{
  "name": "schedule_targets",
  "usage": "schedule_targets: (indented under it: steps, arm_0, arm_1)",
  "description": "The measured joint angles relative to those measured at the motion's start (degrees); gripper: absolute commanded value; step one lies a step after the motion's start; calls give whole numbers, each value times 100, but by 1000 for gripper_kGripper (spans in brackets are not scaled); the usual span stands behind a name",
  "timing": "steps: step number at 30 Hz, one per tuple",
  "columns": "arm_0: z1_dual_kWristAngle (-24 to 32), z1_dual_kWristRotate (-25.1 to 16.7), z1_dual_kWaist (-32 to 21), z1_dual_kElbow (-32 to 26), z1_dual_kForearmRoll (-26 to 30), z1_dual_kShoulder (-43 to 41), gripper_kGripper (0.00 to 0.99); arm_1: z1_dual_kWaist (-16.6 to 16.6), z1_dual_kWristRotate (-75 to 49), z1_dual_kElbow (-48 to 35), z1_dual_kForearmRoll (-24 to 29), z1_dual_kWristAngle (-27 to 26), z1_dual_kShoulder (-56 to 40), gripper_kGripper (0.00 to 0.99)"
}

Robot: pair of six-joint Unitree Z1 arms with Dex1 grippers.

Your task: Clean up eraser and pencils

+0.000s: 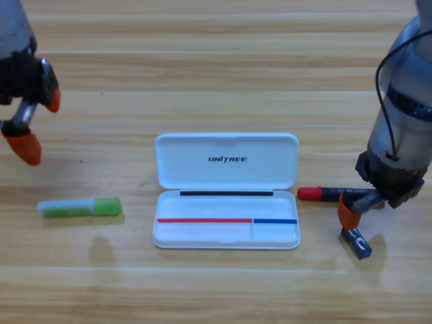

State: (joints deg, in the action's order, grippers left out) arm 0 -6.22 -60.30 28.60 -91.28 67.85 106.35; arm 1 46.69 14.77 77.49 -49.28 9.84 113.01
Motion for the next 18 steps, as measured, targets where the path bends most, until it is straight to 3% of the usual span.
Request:
schedule_targets:
  steps: [4,11,18]
  arm_0:
    - [113,48,-47,89,-8,240,925]
    - [293,588,-112,350,-340,369,925]
    - [448,642,-212,1177,-1094,369,948]
  arm_1:
    - [0,0,8,0,-170,147,946]
    - [0,-1,7,0,-492,187,922]
    - [0,-22,4,0,-738,498,821]
